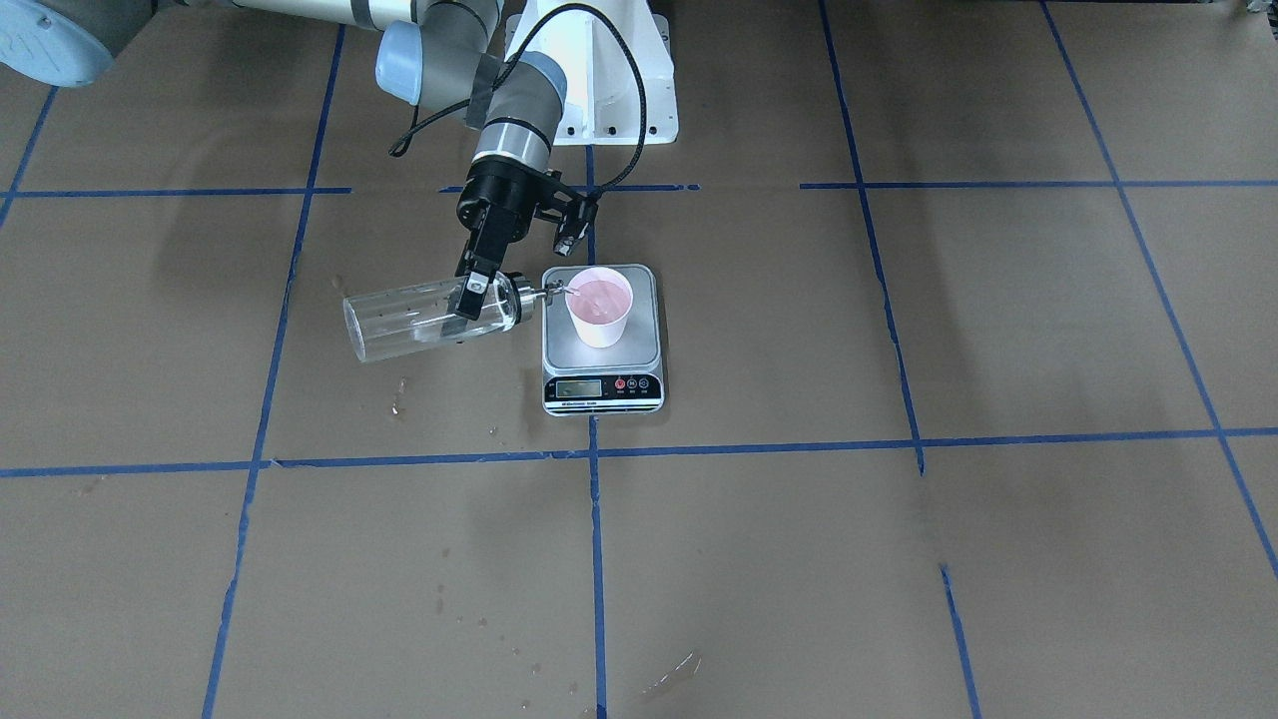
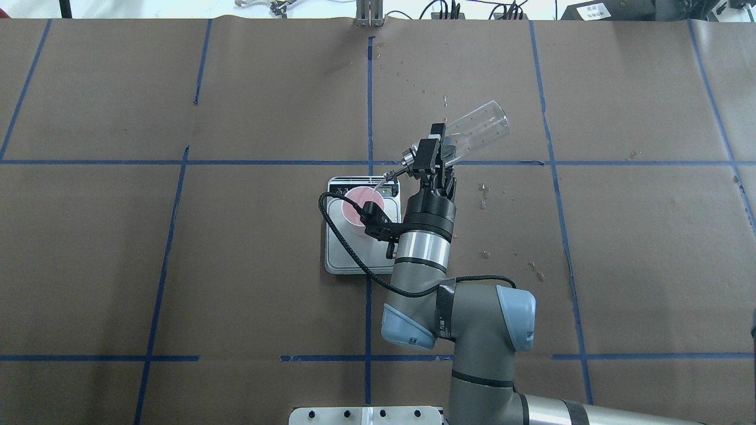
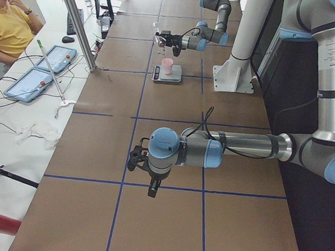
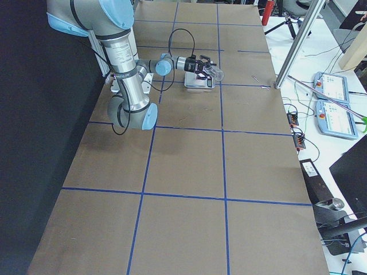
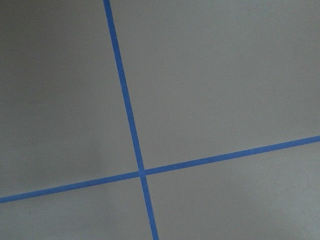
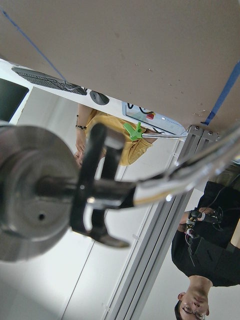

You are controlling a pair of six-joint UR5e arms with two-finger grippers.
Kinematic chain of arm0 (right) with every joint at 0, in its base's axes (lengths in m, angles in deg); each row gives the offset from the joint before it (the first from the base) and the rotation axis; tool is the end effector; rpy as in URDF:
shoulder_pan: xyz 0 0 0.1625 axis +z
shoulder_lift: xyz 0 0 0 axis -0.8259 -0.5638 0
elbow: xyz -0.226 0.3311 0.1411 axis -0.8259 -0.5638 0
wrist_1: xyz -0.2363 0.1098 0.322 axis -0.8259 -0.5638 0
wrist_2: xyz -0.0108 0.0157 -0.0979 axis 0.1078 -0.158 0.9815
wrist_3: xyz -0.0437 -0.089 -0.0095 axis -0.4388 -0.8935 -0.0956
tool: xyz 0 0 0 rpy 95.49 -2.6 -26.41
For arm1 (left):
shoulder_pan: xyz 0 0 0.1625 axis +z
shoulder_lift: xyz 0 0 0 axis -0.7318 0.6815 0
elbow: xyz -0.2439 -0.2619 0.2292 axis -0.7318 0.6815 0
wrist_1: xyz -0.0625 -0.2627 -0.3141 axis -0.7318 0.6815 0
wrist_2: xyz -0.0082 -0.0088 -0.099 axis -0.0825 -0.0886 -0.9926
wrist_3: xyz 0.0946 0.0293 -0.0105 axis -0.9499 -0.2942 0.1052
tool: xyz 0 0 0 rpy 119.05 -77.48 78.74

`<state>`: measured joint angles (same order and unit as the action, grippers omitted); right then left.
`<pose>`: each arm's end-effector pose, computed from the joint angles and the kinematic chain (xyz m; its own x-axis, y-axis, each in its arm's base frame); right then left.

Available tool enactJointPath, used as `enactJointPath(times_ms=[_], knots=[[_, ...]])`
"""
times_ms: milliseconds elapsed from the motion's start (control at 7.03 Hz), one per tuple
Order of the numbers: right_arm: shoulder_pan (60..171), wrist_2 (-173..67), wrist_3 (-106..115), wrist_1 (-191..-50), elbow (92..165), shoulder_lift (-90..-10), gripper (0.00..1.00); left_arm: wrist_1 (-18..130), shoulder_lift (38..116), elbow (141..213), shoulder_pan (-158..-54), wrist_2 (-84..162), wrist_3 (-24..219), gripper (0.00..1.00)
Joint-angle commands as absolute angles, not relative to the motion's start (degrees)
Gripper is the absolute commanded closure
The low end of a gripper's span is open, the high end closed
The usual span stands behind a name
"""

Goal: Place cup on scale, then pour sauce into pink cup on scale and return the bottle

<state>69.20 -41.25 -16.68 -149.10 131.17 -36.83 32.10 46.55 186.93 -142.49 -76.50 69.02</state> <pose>-0.5676 -0.3740 0.2449 0.3660 -0.1124 -0.9238 0.9182 0.2051 0.3389 -0.0998 -0.4075 0.6418 0.6872 0.1993 -0.6986 -0.0667 0.9749 0.2125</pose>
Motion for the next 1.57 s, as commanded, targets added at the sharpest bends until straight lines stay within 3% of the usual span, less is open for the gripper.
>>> enactJointPath(times_ms=[0, 1423], knots=[[69.1, -41.2, -16.7, -149.1, 131.2, -37.1, 1.00, 32.1, 46.5, 186.9, -142.5, -76.5, 69.0, 0.00], [68.7, -40.2, -16.6, -148.8, 131.2, -36.7, 1.00, 32.0, 46.5, 186.9, -142.5, -76.6, 69.0, 0.00]])
